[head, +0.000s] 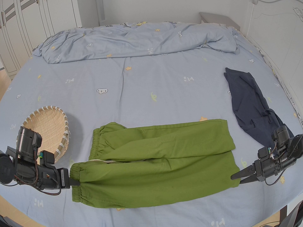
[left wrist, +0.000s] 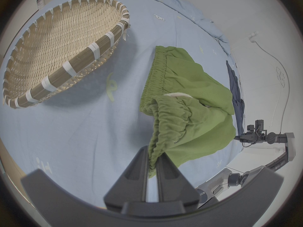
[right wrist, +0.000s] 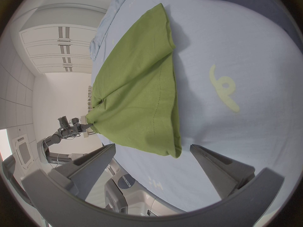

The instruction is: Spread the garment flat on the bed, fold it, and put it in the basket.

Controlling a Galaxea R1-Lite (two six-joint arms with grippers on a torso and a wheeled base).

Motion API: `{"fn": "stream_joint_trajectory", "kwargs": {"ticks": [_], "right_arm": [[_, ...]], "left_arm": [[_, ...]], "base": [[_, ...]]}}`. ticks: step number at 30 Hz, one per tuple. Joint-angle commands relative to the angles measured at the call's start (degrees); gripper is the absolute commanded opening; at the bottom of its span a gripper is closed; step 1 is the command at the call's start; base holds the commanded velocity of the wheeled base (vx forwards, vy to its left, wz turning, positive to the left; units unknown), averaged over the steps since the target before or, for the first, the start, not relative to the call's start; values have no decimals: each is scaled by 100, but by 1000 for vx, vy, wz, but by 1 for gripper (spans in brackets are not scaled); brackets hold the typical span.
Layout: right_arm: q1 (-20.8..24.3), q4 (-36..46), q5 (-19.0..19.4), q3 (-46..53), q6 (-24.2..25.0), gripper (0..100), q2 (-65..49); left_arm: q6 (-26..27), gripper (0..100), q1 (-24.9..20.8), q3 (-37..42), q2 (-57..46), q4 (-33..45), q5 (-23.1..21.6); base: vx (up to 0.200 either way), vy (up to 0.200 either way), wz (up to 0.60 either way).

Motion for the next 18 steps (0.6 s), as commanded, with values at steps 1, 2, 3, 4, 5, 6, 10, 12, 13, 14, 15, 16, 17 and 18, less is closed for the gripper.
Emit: {"fn": "stream_joint_trajectory", "kwargs": {"ticks": [1,2,3,4,5,6,10,12,13,14,15,16,17,18], "right_arm": [[26,-57,2,4,13,100,7],[35,-75,2,4,4,100,7],[52,-119,2,4,13,100,7],[61,-163,2,4,13,100,7],[61,-198,2,4,13,100,16],[61,-216,2,-5,13,100,16],[131,-251,2,-49,13,0,122],[140,-286,-7,-40,4,0,192],[140,-356,-7,-23,4,0,227],[140,-365,-7,-23,4,0,227],[140,-418,-7,-14,4,0,227],[123,-444,-16,-14,4,0,227],[114,-462,-24,-14,4,0,209],[96,-470,-42,-31,13,0,209]], "left_arm": [[-4,0,-1,-7,-2,0,-1],[-4,0,-1,-7,-2,0,-1],[-4,0,-1,-7,-2,0,-1],[-4,0,-1,-7,-11,0,-1],[-4,0,-1,-7,-11,0,-1],[-4,0,-1,-7,-2,0,-1],[-4,0,-1,2,7,0,-1],[-4,0,-1,-7,7,0,-1],[-4,0,-1,2,7,0,-1],[-4,0,8,-7,7,0,-1],[-4,0,8,-7,7,0,-1],[-4,0,8,-7,7,0,-1],[-4,0,17,-7,7,0,-1],[5,0,25,-7,-2,0,-1]], "base": [[0,0,0],[0,0,0],[0,0,0],[0,0,0],[0,0,0],[0,0,0],[0,0,0],[0,0,0],[0,0,0],[0,0,0],[0,0,0],[0,0,0],[0,0,0],[0,0,0]]}}
